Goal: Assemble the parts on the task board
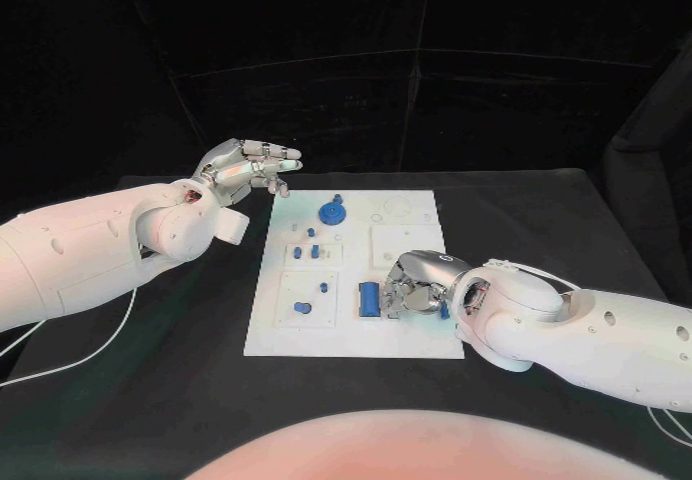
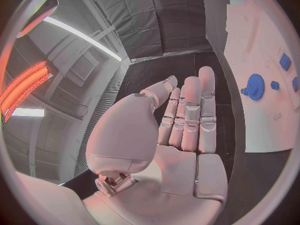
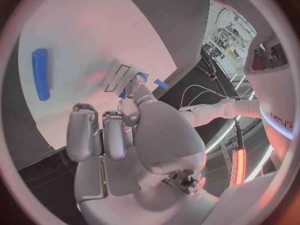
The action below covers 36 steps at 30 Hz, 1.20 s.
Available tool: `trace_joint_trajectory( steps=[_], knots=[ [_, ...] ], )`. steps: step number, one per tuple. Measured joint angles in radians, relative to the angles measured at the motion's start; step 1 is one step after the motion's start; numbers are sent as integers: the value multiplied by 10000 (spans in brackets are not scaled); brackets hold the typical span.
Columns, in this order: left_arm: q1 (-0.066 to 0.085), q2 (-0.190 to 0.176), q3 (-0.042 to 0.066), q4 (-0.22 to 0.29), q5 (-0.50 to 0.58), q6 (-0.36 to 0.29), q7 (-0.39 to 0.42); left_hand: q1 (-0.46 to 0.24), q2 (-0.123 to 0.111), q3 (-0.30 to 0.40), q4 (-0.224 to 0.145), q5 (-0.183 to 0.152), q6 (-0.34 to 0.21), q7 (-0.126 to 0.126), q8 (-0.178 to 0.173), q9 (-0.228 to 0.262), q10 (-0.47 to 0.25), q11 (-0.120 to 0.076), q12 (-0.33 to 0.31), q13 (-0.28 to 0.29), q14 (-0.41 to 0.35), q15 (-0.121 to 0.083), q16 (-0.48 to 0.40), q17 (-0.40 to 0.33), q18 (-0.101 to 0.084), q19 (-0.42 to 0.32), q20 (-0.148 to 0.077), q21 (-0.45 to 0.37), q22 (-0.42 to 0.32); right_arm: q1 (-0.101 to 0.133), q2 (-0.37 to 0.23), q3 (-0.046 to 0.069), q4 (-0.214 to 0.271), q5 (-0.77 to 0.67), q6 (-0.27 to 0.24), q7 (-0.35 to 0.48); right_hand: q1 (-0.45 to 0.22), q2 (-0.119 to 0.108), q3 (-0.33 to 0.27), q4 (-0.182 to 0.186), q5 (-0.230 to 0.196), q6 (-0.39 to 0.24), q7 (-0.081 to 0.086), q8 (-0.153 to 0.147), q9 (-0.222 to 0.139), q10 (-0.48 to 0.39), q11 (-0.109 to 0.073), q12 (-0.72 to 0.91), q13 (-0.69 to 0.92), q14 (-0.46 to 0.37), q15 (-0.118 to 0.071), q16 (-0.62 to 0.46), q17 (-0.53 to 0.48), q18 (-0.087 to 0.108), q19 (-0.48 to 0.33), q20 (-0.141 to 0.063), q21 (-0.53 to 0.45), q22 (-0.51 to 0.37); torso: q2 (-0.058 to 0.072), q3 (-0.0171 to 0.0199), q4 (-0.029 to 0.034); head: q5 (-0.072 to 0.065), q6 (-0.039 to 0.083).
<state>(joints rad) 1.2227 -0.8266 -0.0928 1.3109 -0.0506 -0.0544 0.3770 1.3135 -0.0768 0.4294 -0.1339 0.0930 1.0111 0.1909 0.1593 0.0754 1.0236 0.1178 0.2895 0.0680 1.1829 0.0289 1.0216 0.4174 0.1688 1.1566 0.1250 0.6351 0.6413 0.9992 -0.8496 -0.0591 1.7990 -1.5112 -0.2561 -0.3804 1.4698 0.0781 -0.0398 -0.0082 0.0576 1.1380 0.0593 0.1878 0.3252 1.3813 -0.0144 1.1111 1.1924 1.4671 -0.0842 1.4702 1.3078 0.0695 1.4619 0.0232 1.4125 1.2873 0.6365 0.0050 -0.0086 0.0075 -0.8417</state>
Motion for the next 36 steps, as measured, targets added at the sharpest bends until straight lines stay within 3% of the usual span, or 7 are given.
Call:
trace_joint_trajectory(
  steps=[6, 12, 15, 19, 21, 28, 36],
  knots=[
    [0, -5, -1, 0, 0, 2, -7, 0, 0, 0, 0, 0, 0, 0, 0, 0, 0, 0, 0, 0, 0, 0, 0, 0, 0, 0, 0, 0, 0, 0, -190, 0, 121, -14, -289, 137, -573, -307, -178, 178, 5, 0, 0, -202, -99, 123, -51, -57, -60, 41, -44, -1, -1, 0, 0, 0, 0, -63, 0, -2, 0, -14, 25],
    [0, -9, -3, -2, 0, 4, -11, 0, 0, 0, 0, 0, 0, 0, 0, 0, 0, 0, 0, 0, 0, 0, 0, 1, 0, 0, 0, 1, 1, 26, -951, 3, 454, 516, -905, 545, -887, -439, -268, 268, 330, -354, 267, -591, -279, 100, 80, -137, -64, -3, 76, -3, -1, 0, 24, 24, 0, -118, -16, -4, -8, -70, 69],
    [0, -10, -4, 4, 0, 4, -11, 0, 0, 1, 0, 0, 0, 0, 0, 0, 1, 0, 0, 0, 0, 0, 0, 1, -1, 0, 0, 1, 2, 190, -1459, 3, 482, 955, -966, 583, -1160, -487, -377, 377, 497, -427, 338, -709, -352, 25, 155, -257, -137, -17, 134, -4, -2, 0, -1, 76, 0, -166, -24, -11, -14, -135, 118],
    [0, -11, -22, 17, 0, 3, -11, 0, 0, 0, 1, 0, 0, 0, 0, 0, 0, 0, 0, 0, 0, 0, 0, -8, 0, 0, 0, 1, 2, 298, -1981, 15, 470, 1297, -952, 431, -1911, -656, -847, 847, 1780, -440, 351, -805, -463, 15, 165, -394, -221, -4, 147, -4, -2, 1, 1, 145, -39, -202, -24, -12, -36, -207, 165],
    [0, -13, -43, 33, 0, 3, -11, 0, 0, 1, 0, 0, 0, 0, 0, 0, 1, 0, 0, 0, 0, 0, 0, -8, 0, 0, 0, 1, 2, 319, -2225, 4, 487, 1336, -942, 258, -2054, -711, -1018, 1018, 2117, -411, 323, -842, -479, 15, 164, -396, -221, -4, 147, -4, -2, 1, 1, 145, -39, -202, -24, -12, -54, -241, 181],
    [0, -12, -126, 61, 0, 3, -11, 0, 0, 1, 1, 0, 0, 0, 0, 0, 1, 0, 0, 0, 0, 0, 0, -8, 1, 0, 0, 1, 2, 341, -2552, 1, 562, 1162, -888, -484, -2264, -843, -1383, 1384, 2077, -214, 214, -779, -427, 15, 164, -396, -208, -4, 147, -5, -3, 1, 1, 145, -39, -214, -23, -1, -82, -358, 221],
    [0, -3, -158, 57, 0, 6, -10, 0, 0, 1, 1, 0, 0, 0, -1, 0, 1, 0, 0, 0, 0, 0, 0, -7, 0, 0, 0, 1, 3, 341, -2496, -3, 462, 777, -591, -1164, -2356, -831, -1675, 1676, 1958, -90, 161, -639, -246, 19, 159, -346, -103, -4, 147, -5, -3, 2, 0, 144, -38, -222, -18, 0, -50, -451, 199]
  ],
)
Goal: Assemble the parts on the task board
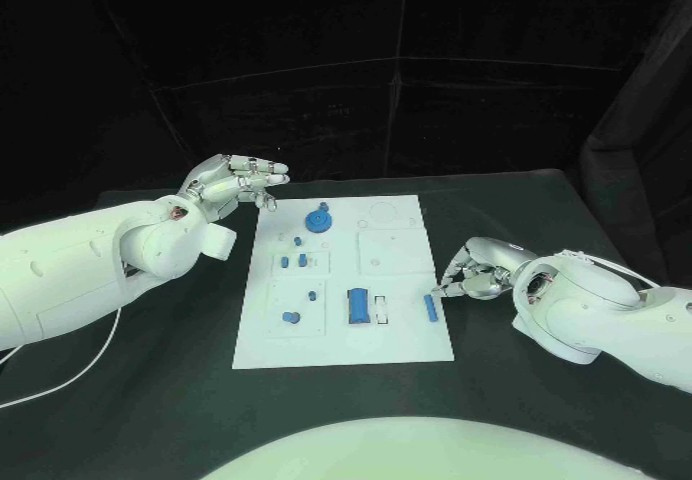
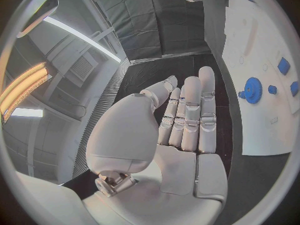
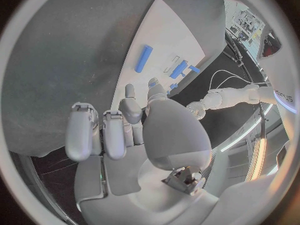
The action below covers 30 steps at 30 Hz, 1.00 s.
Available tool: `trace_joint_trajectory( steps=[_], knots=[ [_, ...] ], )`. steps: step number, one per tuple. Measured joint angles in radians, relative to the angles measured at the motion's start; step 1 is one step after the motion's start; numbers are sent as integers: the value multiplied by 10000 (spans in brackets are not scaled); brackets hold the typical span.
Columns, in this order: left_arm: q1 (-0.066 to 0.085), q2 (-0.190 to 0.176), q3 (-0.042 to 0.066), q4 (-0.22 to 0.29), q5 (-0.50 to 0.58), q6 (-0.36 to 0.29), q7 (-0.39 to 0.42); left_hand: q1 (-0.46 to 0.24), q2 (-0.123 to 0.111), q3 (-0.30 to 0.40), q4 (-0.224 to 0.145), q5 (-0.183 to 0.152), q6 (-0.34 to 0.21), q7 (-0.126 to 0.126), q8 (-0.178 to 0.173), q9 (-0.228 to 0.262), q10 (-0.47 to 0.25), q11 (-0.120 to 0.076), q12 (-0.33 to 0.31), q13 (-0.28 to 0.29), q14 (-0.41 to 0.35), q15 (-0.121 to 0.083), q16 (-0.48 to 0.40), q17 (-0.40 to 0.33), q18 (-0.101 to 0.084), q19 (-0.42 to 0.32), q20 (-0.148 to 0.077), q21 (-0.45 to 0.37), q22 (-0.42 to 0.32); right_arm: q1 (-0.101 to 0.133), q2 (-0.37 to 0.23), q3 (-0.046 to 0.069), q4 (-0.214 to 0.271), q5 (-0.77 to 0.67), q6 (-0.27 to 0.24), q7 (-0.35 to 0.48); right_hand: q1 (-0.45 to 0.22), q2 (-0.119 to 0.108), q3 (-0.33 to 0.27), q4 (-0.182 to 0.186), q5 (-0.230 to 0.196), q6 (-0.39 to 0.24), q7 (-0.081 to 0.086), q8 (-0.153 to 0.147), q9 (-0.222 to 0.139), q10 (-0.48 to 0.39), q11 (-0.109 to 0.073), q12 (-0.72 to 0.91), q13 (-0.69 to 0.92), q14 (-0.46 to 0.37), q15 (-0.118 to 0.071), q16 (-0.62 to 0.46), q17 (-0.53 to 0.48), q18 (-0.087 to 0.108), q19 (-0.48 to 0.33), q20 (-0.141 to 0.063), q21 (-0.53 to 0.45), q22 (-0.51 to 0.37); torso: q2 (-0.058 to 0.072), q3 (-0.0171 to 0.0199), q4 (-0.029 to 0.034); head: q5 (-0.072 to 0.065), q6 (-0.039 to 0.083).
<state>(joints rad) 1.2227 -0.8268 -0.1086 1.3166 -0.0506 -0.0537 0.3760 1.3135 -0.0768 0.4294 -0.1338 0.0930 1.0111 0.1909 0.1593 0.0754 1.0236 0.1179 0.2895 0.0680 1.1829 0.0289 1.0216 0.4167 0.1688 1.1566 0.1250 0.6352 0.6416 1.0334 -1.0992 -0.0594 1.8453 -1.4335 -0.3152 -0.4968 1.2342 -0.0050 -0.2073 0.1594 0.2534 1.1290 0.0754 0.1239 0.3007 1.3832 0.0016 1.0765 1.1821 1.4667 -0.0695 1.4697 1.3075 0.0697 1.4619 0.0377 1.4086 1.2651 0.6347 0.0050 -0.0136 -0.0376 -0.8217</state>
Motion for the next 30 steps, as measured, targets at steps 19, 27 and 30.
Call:
trace_joint_trajectory(
  steps=[19, 27, 30],
  knots=[
    [-3, -1, -16, -11, 0, 18, 1, 0, 0, 0, 0, 0, -37, 37, 0, 0, 0, 0, 0, 0, -37, -37, 0, -9, 1, 0, 0, 0, -8, -282, 744, -8, -315, -368, 796, -487, 333, -76, -145, 33, -60, 56, -56, 183, 285, 34, -34, 0, 61, 0, -1, -1, -1, 0, 0, -1, -39, -11, -7, -17, 24, 12, -66],
    [-3, -6, -18, -16, 0, 24, 1, 0, 0, 0, 0, 0, -37, 37, 0, 0, 0, 0, 0, 0, -37, -37, 0, -8, 1, 0, 0, 1, -7, -297, 911, 34, -378, -880, 1186, -626, 708, -84, -185, -175, 12, 93, -86, 242, 452, -6, -74, 0, 39, 0, -1, -39, -2, -1, -38, -38, -39, -40, -12, -17, 22, 12, -77],
    [-3, -10, -18, -16, 0, 26, 1, 0, 0, 0, 0, 0, -36, 36, 0, 0, 0, 0, 0, 0, -37, -37, 0, -8, 1, 0, 0, 1, -7, -297, 1009, 44, -408, -1182, 1313, -679, 1020, -5, -123, -347, 186, 114, -72, 306, 510, -5, -72, -15, 36, 0, -1, -39, -2, -1, -37, -38, -78, -41, -12, -17, 21, 14, -79]
  ],
)
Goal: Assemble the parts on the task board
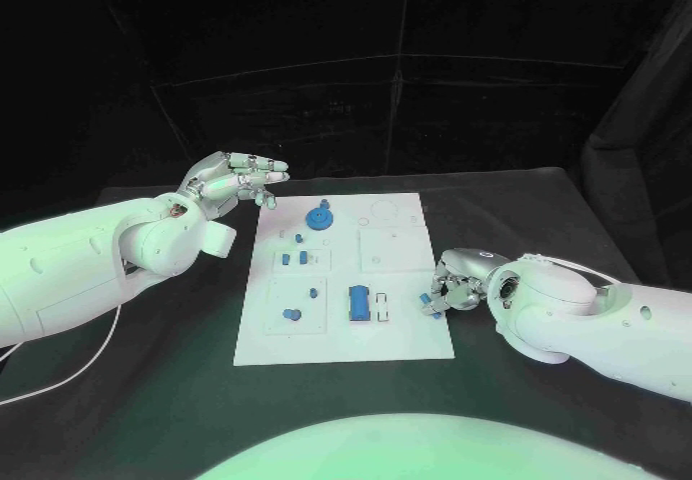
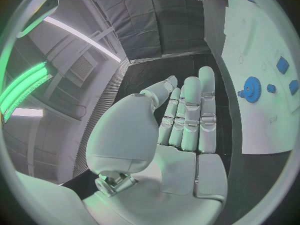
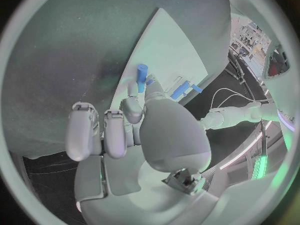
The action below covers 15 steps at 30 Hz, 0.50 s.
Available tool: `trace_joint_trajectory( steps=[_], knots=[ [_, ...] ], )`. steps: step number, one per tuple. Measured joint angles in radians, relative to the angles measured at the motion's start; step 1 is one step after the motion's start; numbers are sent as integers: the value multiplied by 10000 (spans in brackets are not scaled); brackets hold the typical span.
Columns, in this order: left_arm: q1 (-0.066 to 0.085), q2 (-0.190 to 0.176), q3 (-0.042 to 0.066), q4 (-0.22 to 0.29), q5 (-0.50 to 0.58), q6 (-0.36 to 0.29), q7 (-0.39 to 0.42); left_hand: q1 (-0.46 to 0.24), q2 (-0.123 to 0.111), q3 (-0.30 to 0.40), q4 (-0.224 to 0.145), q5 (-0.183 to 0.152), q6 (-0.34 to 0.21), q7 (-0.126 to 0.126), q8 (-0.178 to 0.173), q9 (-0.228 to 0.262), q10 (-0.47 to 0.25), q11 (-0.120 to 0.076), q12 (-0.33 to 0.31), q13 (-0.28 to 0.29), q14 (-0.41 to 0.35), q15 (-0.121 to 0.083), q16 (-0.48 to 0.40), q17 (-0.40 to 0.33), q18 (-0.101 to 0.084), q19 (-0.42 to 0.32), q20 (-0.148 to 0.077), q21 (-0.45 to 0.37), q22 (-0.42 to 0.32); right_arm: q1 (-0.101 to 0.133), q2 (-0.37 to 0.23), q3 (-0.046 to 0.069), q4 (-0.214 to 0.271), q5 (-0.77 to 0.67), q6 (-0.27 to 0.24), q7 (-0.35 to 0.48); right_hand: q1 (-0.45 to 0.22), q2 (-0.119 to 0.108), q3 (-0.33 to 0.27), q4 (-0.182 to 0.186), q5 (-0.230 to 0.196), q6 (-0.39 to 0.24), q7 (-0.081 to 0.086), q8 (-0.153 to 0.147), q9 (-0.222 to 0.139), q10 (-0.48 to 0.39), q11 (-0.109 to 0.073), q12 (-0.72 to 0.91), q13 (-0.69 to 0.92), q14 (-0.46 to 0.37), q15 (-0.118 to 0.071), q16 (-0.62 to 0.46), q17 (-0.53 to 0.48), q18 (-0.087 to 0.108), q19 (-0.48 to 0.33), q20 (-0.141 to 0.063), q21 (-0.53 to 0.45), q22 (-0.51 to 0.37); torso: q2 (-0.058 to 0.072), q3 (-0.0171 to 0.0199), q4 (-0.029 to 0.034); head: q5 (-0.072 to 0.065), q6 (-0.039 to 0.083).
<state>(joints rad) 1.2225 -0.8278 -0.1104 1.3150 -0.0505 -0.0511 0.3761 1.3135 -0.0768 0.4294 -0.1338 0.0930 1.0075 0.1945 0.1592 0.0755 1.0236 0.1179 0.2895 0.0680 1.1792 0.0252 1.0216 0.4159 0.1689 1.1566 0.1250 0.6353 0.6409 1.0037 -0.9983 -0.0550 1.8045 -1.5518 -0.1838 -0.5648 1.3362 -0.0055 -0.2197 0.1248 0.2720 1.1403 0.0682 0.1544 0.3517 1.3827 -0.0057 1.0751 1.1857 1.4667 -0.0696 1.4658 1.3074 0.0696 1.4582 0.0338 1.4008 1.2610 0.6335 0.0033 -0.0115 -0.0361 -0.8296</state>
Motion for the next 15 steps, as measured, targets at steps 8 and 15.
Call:
trace_joint_trajectory(
  steps=[8, 15],
  knots=[
    [0, -9, 0, 3, 0, 4, 0, 0, 0, 0, 0, 0, 0, 0, 0, 0, 0, 0, 0, 0, 0, 0, 0, 1, 0, 0, 0, 0, 1, -45, 194, 20, 18, -812, 136, -55, 662, 288, 330, -414, -81, -154, 39, -90, 70, -37, -34, -117, -23, -37, -37, -44, -1, 0, 0, 0, 0, -17, 1, 1, 0, 2, 0],
    [0, -22, 0, 5, 0, 7, 0, 0, 0, 0, 0, 0, 0, 0, 0, 0, 0, 0, 0, 0, 0, 0, 0, 1, 0, 0, 0, 0, 2, -91, 43, -7, 172, -770, -103, -20, 741, 463, 604, -317, 759, -271, 28, -230, 60, -38, -33, -34, 78, -36, -36, -36, -1, 0, 3, -3, 0, 37, 0, 0, -7, 2, 4]
  ],
)
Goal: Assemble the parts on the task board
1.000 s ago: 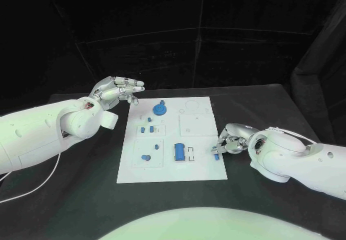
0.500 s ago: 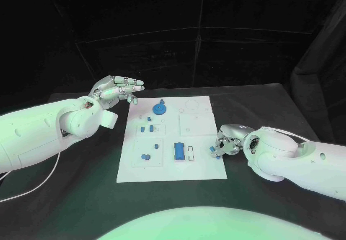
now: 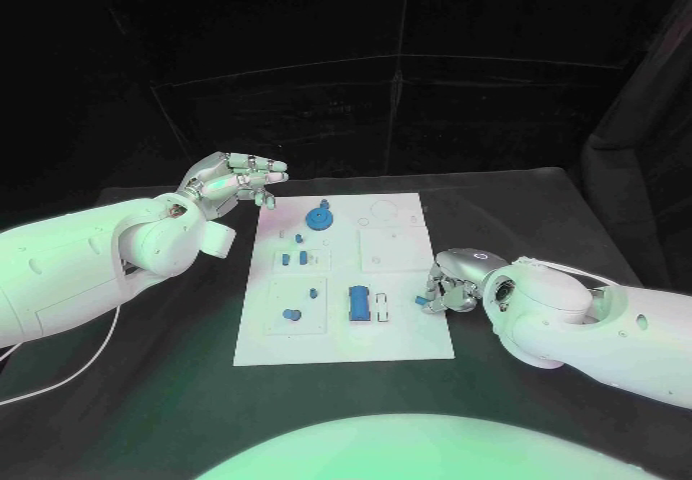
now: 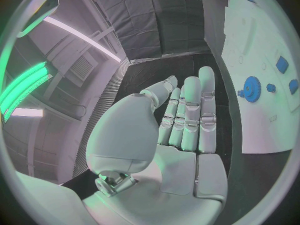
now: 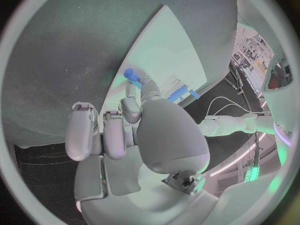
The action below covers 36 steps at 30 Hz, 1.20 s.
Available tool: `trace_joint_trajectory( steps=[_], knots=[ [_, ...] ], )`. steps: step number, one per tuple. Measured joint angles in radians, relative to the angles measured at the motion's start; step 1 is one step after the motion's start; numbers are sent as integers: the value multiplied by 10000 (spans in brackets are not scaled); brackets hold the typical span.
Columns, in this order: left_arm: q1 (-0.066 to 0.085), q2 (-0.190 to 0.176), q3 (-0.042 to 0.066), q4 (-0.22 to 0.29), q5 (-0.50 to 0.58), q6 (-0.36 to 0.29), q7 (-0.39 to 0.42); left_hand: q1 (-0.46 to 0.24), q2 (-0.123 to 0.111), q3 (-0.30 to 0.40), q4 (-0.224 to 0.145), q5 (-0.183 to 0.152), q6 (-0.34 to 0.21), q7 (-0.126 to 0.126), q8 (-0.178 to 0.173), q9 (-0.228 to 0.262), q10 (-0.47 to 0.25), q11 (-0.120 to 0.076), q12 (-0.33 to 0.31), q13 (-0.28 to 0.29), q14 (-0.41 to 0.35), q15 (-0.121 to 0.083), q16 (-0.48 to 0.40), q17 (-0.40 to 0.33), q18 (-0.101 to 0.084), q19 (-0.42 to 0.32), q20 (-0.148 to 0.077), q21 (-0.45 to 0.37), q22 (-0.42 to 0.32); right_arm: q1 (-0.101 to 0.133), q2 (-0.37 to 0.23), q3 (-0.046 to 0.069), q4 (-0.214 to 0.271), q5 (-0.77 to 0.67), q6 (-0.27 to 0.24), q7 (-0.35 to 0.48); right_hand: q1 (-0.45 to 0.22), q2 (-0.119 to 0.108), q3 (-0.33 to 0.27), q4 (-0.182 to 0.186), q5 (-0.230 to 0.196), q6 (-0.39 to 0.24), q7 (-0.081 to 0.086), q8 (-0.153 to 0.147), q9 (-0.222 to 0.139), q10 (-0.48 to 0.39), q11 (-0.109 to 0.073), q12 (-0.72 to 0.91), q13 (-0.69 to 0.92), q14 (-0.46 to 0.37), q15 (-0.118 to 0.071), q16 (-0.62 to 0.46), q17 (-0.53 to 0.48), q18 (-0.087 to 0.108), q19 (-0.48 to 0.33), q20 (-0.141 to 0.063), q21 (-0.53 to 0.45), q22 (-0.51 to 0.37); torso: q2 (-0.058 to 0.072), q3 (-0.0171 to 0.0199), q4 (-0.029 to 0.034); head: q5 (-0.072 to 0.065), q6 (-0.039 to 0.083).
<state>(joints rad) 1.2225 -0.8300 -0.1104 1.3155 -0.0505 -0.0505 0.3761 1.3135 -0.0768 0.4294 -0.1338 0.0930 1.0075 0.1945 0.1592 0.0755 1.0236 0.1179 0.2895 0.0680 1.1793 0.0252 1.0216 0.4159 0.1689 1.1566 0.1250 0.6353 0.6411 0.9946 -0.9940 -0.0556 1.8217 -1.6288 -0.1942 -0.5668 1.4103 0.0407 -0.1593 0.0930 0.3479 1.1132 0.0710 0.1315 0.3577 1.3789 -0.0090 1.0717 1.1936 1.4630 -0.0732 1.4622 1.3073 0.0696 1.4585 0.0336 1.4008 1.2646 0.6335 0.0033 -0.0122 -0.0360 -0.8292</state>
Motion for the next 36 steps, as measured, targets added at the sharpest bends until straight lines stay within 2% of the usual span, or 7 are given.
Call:
trace_joint_trajectory(
  steps=[7, 12, 18, 26, 28, 31, 36],
  knots=[
    [0, -1, 0, 0, 0, 3, -1, 0, 0, 0, 0, 0, 0, 0, 0, 0, 0, 0, 0, 0, 0, 0, 0, 0, 0, 0, 0, 0, 0, -49, -270, -43, 194, 1469, -754, 308, -64, 57, 222, 132, 789, -27, 8, -36, 8, 3, -3, 173, 177, 0, 0, 72, 8, 1, 36, -35, 0, 61, -6, 0, 4, 4, 24],
    [0, -1, -1, 1, 0, 4, -2, 0, 0, 0, 0, 0, 0, 0, 0, 0, 0, 0, 0, 0, 0, 0, 0, 1, 0, 0, 0, 0, 1, -49, -314, -42, 382, 2484, -1328, 593, -261, -140, 342, 256, 1022, -27, 6, -8, 66, 37, -37, 173, 180, 0, 0, 72, 7, 0, 35, -35, 0, 60, -6, -3, 15, 11, 31],
    [0, -11, -1, 14, 0, 6, -3, 0, 0, 0, 0, 0, 0, 0, 0, -8, 0, 0, 0, 0, 0, 0, 0, 1, 0, 0, 0, 0, 1, -44, -193, -38, 444, 3136, -1782, 924, -555, -352, 319, 479, 1612, -63, 42, -47, 62, 18, -17, 204, 190, 0, 0, 72, 6, 0, 35, -35, 0, 60, 6, -4, 15, 53, 15],
    [1, -33, -1, 33, 0, 8, -5, 0, 0, 0, 0, 0, -36, -36, 0, -8, -37, 37, 0, 0, 0, 0, 0, -12, 0, 0, 0, 0, 2, -43, 251, -37, 314, 3474, -2060, 1094, -731, -451, 310, 651, 1659, -17, 6, -46, 67, 20, -15, 204, 218, 0, 0, 72, 5, 0, 35, -34, 0, 132, 10, -7, 16, 97, -12],
    [1, -33, -1, 38, 0, 8, -5, 0, 0, 0, 0, 0, -36, -36, 0, -8, -37, 37, 0, 0, 0, 0, 0, -12, 0, 0, 0, 0, 2, -43, 369, -37, 248, 3507, -2061, 1090, -902, -455, 272, 787, 1659, 95, -22, -46, 96, 59, 18, 204, 231, 0, 0, 72, 5, 0, 35, -34, 47, 167, 8, -8, 17, 102, -13],
    [1, -33, -1, 45, 0, 9, -5, 0, 0, 0, 0, 0, -36, -36, 0, -7, -37, 37, 0, 0, 0, 0, 0, -12, 0, 0, 0, 0, 2, -42, 522, -37, 161, 3518, -2033, 1054, -1011, -479, 231, 921, 1660, 203, -64, 33, 134, 130, -53, 252, 258, 4, -4, 111, 5, 0, 35, -34, 47, 198, 5, -11, 21, 105, -13],
    [2, -32, -1, 53, 0, 12, -6, 0, 0, 0, 0, 0, -36, -36, 0, -7, -36, 37, 0, 0, 0, 0, 0, -12, 0, 0, 0, 0, 2, -42, 792, -37, -12, 3479, -1908, 864, -1103, -509, 226, 984, 1660, 251, -113, 40, 151, 130, -53, 246, 206, 40, -40, 111, 4, 0, 35, -34, 47, 200, 2, -10, 22, 129, -9]
  ],
)
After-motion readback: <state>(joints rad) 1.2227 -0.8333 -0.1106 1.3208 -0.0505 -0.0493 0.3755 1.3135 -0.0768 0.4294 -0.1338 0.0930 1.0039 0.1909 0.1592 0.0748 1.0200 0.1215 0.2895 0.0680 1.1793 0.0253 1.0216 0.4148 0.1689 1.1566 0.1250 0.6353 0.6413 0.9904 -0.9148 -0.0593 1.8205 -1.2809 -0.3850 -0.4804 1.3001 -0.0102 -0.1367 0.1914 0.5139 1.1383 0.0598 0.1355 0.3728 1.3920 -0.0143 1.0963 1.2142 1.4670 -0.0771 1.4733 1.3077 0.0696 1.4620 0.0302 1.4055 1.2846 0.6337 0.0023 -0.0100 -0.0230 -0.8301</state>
